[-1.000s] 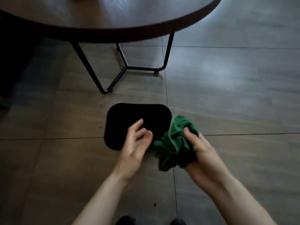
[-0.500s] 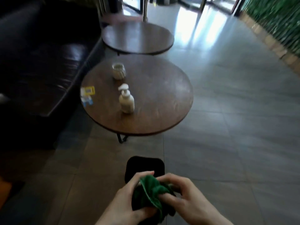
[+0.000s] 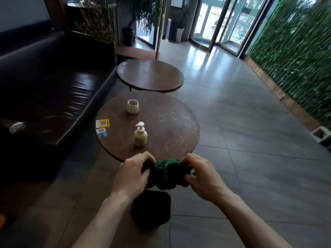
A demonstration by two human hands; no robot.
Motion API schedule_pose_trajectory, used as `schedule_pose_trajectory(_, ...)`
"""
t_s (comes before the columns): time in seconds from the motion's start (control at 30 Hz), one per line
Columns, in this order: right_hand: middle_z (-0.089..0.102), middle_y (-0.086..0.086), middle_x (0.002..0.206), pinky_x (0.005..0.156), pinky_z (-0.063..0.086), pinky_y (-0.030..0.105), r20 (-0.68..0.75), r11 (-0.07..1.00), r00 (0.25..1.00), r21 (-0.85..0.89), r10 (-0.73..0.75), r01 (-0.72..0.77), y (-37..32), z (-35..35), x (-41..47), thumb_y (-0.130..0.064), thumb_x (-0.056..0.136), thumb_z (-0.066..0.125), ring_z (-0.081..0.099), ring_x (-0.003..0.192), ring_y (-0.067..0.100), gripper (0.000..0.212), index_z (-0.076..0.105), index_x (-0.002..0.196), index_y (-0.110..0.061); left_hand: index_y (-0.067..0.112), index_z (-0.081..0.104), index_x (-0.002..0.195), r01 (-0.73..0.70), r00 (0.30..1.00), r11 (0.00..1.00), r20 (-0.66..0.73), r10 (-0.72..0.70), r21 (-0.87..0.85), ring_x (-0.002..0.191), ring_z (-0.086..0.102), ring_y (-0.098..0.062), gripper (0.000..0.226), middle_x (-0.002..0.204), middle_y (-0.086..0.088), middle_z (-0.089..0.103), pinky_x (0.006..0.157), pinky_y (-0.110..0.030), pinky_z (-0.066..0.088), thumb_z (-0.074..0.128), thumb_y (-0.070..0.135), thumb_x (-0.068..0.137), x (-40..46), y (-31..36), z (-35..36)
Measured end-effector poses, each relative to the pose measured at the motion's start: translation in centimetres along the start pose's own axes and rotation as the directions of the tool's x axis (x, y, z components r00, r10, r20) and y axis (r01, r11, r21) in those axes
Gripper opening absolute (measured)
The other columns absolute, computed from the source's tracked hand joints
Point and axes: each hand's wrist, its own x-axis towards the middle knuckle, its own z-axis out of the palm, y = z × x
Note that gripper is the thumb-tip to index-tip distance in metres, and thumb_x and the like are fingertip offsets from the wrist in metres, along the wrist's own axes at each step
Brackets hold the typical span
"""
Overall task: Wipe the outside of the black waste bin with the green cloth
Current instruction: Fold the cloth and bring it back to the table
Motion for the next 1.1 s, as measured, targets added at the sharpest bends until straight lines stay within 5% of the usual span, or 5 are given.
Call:
schedule_pose_trajectory(0.17,0.063,-0.001,0.085,0.063,0.05,0.043,-0.108,0.949,0.993,-0.314,-0.043,0.007,0.9,-0.4,1.5,-0.013,0.093,0.06,0.06,0.076,0.028,0.011,0.05,0.089,-0.016,0.035,0.058,0.096,-0.032,0.996,0.997,-0.084,0.038,0.068,0.09,0.069,-0.019,0.028,0.097,0.016,0.068,0.076,-0.041,0.057,0.067,0.011,0.084,2.0,0.6,-0.1)
schedule_pose_trajectory(0.4,0.06,-0.002,0.081,0.057,0.034,0.036,-0.144,0.899,0.99,-0.431,0.008,-0.07,2.1,-0.2,5.3,-0.009,0.089,0.057,0.058,0.076,0.028,0.019,0.042,0.086,-0.021,0.032,0.058,0.1,-0.032,0.999,0.98,-0.029,0.038,0.197,0.091,0.069,-0.026,0.02,0.102,0.011,0.067,0.07,-0.039,0.052,0.062,0.016,0.088,6.2,0.6,1.1)
schedule_pose_trajectory(0.57,0.06,-0.004,0.085,0.059,0.038,0.036,-0.119,0.883,0.991,-0.458,0.056,-0.104,5.2,-0.4,8.0,-0.012,0.091,0.056,0.059,0.078,0.026,0.022,0.037,0.088,-0.024,0.031,0.058,0.098,-0.034,0.999,0.964,0.003,0.034,0.263,0.09,0.068,-0.026,0.02,0.1,0.009,0.068,0.068,-0.037,0.05,0.062,0.015,0.086,10.3,0.8,3.2)
schedule_pose_trajectory(0.8,0.06,-0.005,0.088,0.061,0.037,0.036,-0.062,0.89,0.992,-0.438,0.111,-0.127,17.7,0.1,18.6,-0.01,0.09,0.053,0.061,0.082,0.025,0.018,0.042,0.093,-0.023,0.033,0.058,0.098,-0.05,0.997,0.934,0.069,0.027,0.355,0.091,0.063,-0.018,0.022,0.096,0.012,0.066,0.065,-0.03,0.04,0.063,0.016,0.086,22.3,-1.3,13.0)
schedule_pose_trajectory(1.1,0.06,-0.005,0.093,0.067,0.034,0.034,0.052,0.914,0.99,-0.395,0.128,-0.097,35.9,4.0,35.5,-0.005,0.087,0.056,0.059,0.087,0.024,0.022,0.049,0.097,-0.024,0.034,0.058,0.095,0.052,0.988,0.885,0.107,-0.114,0.463,0.093,0.06,-0.016,0.025,0.094,0.013,0.067,0.086,-0.032,0.046,0.066,0.013,0.086,40.0,-6.9,27.5)
